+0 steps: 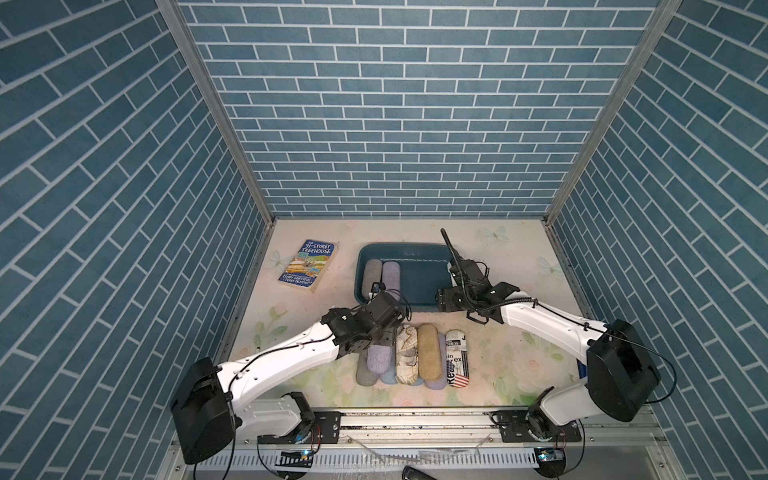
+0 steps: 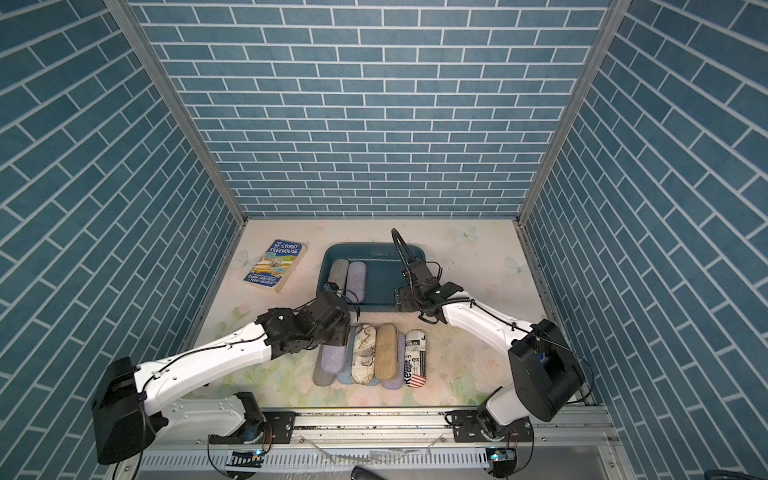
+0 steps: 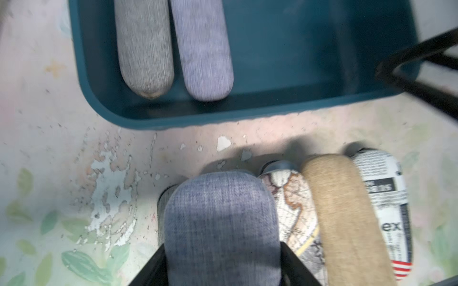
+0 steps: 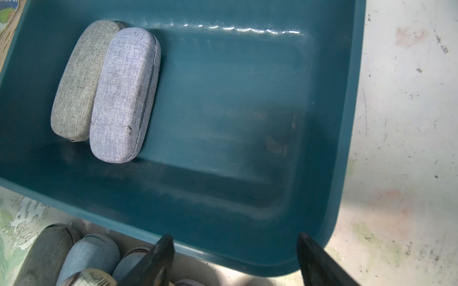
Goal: Put the glasses cases into the storage boxes
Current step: Pick up the glasses case.
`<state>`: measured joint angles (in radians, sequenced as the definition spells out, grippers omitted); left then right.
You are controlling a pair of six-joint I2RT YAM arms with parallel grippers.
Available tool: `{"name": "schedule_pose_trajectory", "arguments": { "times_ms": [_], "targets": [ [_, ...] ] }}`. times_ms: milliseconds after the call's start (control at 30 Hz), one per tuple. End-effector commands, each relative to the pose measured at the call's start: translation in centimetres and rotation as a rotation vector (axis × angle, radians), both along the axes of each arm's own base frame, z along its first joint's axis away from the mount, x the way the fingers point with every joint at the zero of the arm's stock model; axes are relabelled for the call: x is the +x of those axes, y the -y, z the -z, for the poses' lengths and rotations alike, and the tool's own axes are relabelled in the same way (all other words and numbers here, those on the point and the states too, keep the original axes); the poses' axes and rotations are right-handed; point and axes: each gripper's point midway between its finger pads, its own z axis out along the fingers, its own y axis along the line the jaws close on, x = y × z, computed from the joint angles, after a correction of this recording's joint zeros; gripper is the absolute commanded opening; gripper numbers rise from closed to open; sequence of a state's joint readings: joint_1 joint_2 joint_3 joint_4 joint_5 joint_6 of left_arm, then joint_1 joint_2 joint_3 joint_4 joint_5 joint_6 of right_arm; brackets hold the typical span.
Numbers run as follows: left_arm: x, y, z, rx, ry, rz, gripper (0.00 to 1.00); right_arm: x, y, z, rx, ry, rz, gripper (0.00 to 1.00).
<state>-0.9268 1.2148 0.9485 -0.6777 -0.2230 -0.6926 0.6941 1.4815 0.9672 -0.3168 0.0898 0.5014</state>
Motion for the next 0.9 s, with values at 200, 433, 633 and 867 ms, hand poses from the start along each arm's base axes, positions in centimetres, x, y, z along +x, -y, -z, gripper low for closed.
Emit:
{"name": "schedule_pose_trajectory", "arguments": {
  "times_ms": [200,433,633,867],
  "targets": [
    [4.6,0.7,-5.3,-0.103,0.122,-0.031,0.59,0.0,0.4,0.7,0.022,-0.014,0.041,0.79],
    [10.1,3.1,-6.7,-0.198,0.159,-0.051,0.59,0.0,1.2,0.3,0.020,0.001,0.061,0.79],
    [14.2,5.4,-6.8,-0.196,0.166,-0.028,0.60,0.2,2.4,-0.3,0.019,0.017,0.088,0.79],
    [18.9,7.6,-4.3,-0.187,0.151,-0.024,0.61,0.0,3.1,-0.4,0.027,0.018,0.112,0.79]
  ]
}}
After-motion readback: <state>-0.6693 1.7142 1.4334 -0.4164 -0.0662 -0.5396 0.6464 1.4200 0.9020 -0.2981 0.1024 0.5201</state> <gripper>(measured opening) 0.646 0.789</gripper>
